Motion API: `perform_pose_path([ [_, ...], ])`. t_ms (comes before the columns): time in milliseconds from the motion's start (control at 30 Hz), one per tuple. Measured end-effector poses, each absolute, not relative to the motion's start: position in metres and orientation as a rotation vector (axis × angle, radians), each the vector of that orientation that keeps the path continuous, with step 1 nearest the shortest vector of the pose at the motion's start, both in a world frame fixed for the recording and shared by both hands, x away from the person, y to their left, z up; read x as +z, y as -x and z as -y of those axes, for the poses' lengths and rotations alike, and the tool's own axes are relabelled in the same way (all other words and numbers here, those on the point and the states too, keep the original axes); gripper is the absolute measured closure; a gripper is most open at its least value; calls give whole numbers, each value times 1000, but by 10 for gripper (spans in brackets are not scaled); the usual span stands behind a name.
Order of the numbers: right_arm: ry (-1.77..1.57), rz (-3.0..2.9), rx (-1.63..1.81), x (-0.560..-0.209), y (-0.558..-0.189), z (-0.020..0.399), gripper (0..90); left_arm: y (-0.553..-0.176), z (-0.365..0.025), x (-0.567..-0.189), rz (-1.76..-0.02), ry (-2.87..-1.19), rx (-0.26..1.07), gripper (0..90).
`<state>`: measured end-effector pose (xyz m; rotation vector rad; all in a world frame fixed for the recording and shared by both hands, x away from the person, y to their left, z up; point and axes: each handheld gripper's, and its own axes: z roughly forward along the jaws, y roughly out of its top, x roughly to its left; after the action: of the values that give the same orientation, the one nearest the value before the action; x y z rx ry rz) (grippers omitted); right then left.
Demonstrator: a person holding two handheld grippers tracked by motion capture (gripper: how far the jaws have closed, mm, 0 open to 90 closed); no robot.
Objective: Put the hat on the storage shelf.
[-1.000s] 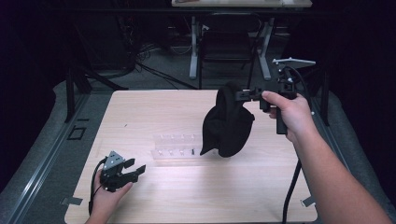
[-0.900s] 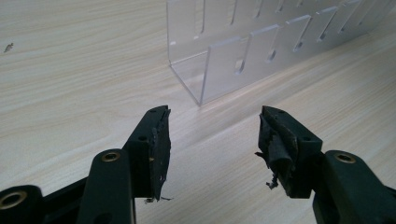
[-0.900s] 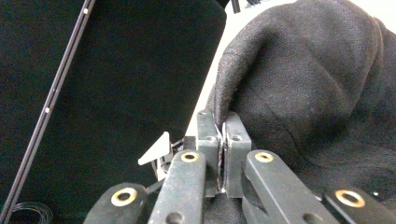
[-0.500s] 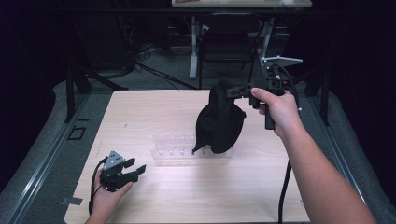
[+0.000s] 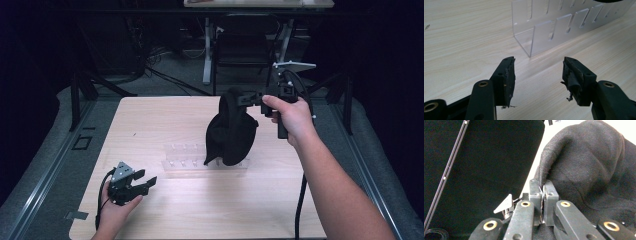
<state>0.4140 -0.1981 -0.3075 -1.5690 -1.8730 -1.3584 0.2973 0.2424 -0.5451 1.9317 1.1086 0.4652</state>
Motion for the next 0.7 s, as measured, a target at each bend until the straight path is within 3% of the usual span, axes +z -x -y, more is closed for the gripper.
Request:
perform_pose_path([
  [700,1503,1849,-1381,-317,-417,177,871,-296,-221,-527,-1030,-1909,398,461],
])
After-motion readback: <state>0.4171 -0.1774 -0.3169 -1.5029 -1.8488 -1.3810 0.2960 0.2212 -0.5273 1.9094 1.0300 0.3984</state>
